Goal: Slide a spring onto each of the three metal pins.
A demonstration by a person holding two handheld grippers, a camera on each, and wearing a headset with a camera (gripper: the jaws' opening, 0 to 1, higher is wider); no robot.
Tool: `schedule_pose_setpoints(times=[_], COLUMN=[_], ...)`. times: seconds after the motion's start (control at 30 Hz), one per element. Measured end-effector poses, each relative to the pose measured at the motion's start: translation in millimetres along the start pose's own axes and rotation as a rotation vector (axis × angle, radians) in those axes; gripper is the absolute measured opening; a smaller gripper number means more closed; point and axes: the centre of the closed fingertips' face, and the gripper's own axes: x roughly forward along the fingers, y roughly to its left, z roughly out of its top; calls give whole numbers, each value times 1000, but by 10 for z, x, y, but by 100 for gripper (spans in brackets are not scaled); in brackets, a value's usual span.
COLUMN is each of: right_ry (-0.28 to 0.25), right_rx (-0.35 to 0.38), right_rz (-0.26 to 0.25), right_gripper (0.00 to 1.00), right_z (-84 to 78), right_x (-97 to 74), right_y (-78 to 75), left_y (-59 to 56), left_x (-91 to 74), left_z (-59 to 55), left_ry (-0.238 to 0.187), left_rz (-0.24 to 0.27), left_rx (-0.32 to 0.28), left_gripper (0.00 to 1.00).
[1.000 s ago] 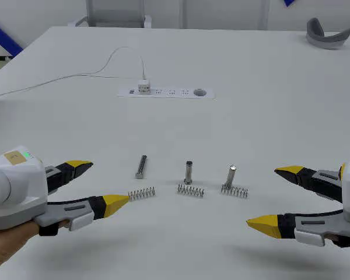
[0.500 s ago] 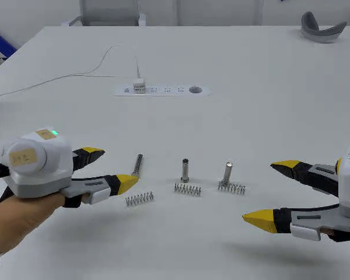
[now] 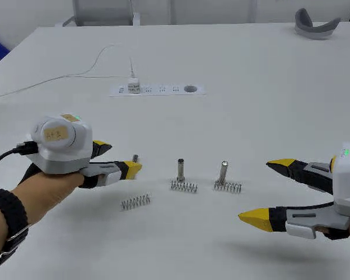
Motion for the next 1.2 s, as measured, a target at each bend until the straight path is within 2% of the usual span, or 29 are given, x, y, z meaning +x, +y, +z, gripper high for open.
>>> schedule_pose_setpoints(times=[0.27, 0.5, 1.0, 1.2], right_ry=[0, -6, -10, -8], right_rx=[6, 22, 37, 38], right_rz=[-4, -13, -17, -20], right_gripper=[76, 76, 75, 75], right_z=[-12, -37, -67, -86], right_x=[-3, -17, -5, -5], right_y=[-13, -57, -86, -93], left_y=[-11, -2, 20, 27], left_x=[168, 284, 386, 396], left_z=[15, -85, -168, -195], left_ry=[58, 136, 217, 229], left_rz=[24, 58, 88, 90], left_rx=[13, 8, 11, 21], left_gripper=[44, 35, 19, 14])
